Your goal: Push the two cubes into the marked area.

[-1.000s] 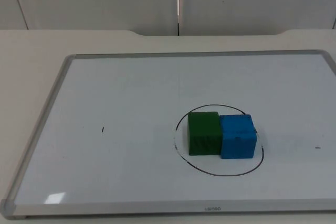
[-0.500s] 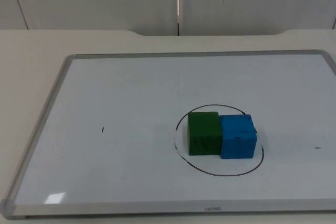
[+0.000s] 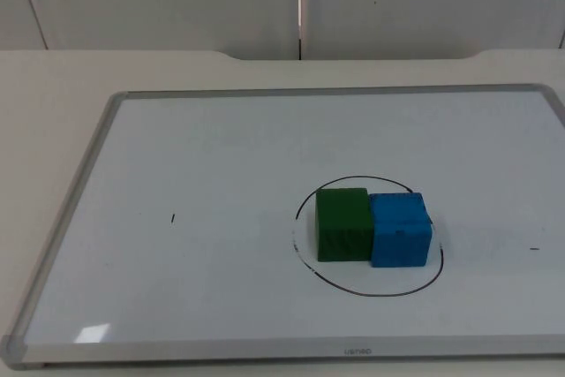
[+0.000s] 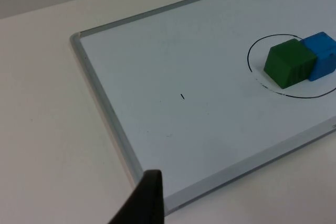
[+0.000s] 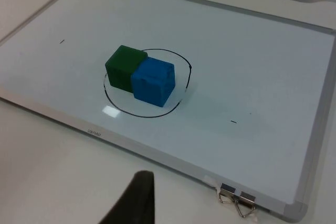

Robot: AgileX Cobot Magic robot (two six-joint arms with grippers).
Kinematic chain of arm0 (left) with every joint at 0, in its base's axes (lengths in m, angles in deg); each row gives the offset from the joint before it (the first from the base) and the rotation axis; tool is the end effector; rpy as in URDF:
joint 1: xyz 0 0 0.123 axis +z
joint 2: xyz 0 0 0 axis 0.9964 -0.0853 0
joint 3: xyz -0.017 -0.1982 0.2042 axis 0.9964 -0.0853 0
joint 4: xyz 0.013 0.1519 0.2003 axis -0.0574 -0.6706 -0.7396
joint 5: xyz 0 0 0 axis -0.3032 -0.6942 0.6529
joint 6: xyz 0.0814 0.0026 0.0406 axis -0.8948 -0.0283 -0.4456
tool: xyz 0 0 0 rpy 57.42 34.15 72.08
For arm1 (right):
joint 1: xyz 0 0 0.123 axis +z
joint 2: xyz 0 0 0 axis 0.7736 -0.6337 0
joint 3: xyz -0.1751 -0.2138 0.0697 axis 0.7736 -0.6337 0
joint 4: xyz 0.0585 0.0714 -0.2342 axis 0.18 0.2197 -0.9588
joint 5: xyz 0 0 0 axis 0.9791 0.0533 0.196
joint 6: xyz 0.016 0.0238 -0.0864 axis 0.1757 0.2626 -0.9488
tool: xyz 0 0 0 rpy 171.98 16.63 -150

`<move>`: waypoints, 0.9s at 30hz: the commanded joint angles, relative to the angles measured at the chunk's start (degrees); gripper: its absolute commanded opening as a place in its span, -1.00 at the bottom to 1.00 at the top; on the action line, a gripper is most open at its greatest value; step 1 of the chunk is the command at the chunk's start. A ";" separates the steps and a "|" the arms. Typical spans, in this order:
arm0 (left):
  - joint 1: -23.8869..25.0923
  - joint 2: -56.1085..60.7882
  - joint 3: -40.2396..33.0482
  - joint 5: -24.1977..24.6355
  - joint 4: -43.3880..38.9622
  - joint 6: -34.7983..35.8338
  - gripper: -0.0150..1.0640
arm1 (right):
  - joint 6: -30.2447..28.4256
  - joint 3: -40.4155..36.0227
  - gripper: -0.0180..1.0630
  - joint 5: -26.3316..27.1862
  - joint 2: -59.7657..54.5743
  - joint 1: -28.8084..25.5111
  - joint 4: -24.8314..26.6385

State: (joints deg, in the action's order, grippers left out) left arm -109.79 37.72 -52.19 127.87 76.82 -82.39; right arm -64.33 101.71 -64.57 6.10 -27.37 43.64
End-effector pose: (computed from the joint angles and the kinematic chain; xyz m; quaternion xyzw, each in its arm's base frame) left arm -0.0045 0.0008 0.2756 0.1865 0.8376 -0.1155 0.5003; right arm -0.0063 -0.0028 0.2800 -0.1797 0.8369 0.1003 0.5073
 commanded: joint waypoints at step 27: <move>0.17 0.24 -0.20 0.14 -0.03 -0.80 0.98 | 0.06 -0.17 0.98 0.18 0.27 -0.09 0.32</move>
State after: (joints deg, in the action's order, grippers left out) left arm -109.79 37.72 -52.19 127.87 76.82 -82.98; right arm -64.33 101.71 -64.57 6.10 -27.37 43.64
